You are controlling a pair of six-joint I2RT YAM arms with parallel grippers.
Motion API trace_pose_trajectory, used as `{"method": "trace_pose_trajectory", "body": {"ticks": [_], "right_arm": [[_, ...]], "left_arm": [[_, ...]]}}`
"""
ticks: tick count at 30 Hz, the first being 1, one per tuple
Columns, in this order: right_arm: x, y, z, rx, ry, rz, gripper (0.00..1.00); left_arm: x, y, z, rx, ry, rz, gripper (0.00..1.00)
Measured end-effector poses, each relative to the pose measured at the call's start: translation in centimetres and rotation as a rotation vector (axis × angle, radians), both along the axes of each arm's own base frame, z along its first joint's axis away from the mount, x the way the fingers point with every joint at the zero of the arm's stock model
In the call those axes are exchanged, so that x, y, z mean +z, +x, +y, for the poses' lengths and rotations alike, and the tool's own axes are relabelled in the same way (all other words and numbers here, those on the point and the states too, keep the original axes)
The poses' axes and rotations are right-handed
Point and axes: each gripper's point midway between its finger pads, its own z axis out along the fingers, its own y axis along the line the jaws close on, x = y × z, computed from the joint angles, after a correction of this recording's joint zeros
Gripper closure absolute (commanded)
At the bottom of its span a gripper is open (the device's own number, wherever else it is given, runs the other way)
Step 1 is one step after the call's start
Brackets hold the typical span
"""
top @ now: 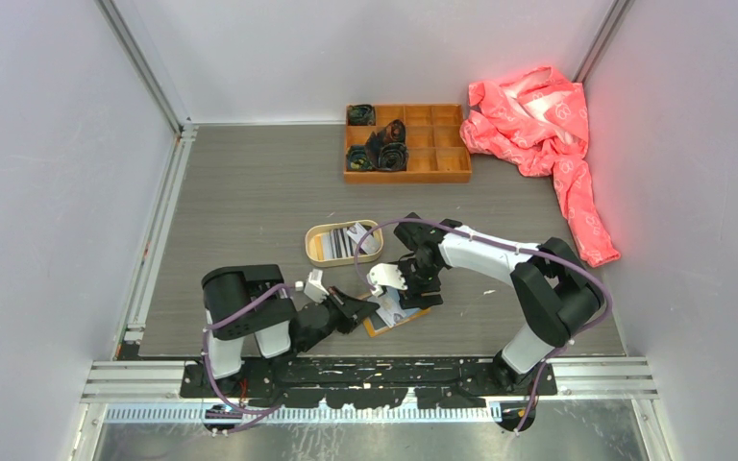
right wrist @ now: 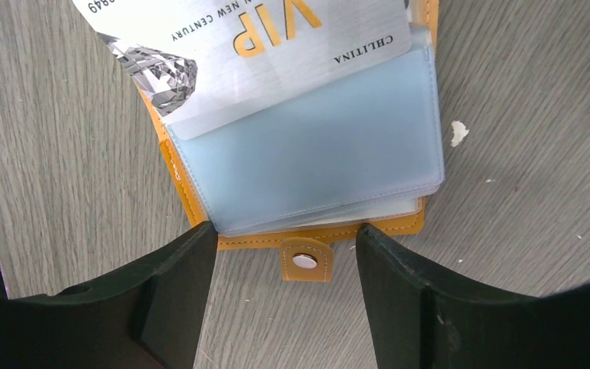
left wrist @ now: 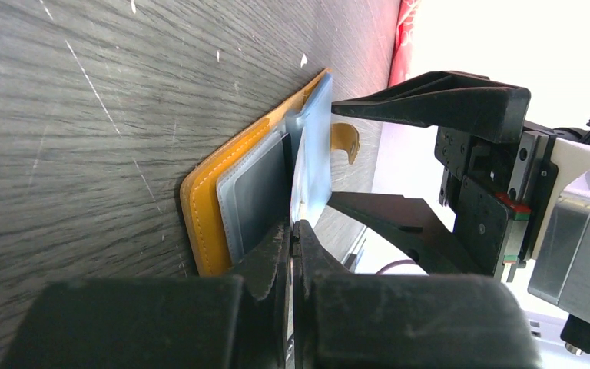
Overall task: Put the credit cards into the card holder
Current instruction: Insert the credit card into the card holder.
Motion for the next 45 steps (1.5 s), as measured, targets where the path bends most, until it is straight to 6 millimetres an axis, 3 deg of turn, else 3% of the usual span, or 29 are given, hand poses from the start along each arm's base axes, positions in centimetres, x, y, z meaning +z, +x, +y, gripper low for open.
{"method": "trace_pose_trajectory", "body": {"ticks": [21,34,45], "right_arm": [[0.0,0.0,0.0,0.0,-0.005,-0.002,0.28],[0.1,-0.2,0.2,-0.008,0.002,0.001,0.2],[1.8,-0.1,1.0,-0.021,0.084,-0.012,0.19]], "left_arm": [[-0.3,0.3,-0.8,-0.016,-0.005,0.005,1.0],[-0.4,1.6,-1.8,-0.033,-0.004,-0.011,1.0],[-0.5,2.2,-2.3,-0.029,-0.003,-0.029,1.0]]}}
